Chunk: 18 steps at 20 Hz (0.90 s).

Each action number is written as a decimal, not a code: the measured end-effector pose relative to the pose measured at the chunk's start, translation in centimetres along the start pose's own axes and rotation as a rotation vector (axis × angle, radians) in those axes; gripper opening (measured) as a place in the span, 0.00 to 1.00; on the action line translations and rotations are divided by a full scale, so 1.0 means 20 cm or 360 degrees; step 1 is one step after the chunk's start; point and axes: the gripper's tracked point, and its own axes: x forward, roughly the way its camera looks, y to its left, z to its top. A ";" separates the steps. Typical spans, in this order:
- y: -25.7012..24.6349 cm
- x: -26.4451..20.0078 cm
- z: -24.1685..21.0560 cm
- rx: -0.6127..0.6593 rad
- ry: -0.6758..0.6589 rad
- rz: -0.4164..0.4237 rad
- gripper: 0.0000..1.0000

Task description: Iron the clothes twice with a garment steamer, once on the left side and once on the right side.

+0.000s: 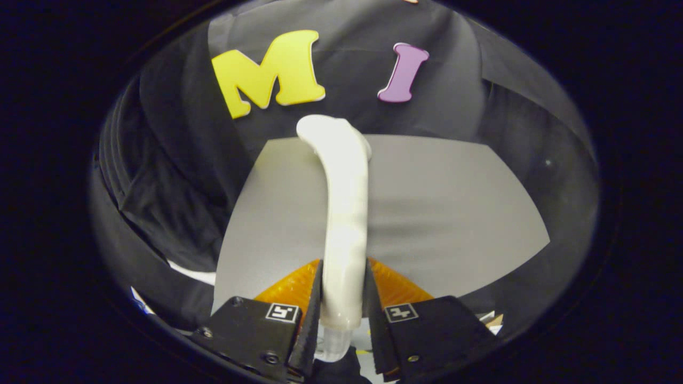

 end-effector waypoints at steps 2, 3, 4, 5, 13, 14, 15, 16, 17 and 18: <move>0.00 0.02 -0.01 0.0013 -0.0013 0.0019 0.39; 0.01 0.02 0.01 0.0019 -0.0032 0.0041 0.38; 0.01 0.02 0.01 0.0016 -0.0048 0.0060 0.38; 0.01 0.02 0.01 0.0017 -0.0060 0.0071 0.38; 0.09 -0.08 -0.11 0.0078 -0.0122 0.0163 0.30; 0.10 -0.10 -0.12 0.0081 -0.0137 0.0169 0.30; 0.11 -0.13 -0.13 0.0084 -0.0157 0.0167 0.30; 0.11 -0.17 -0.13 0.0088 -0.0188 0.0162 0.30; 0.12 -0.22 -0.12 0.0090 -0.0223 0.0157 0.30; 0.12 -0.27 -0.13 0.0093 -0.0263 0.0152 0.29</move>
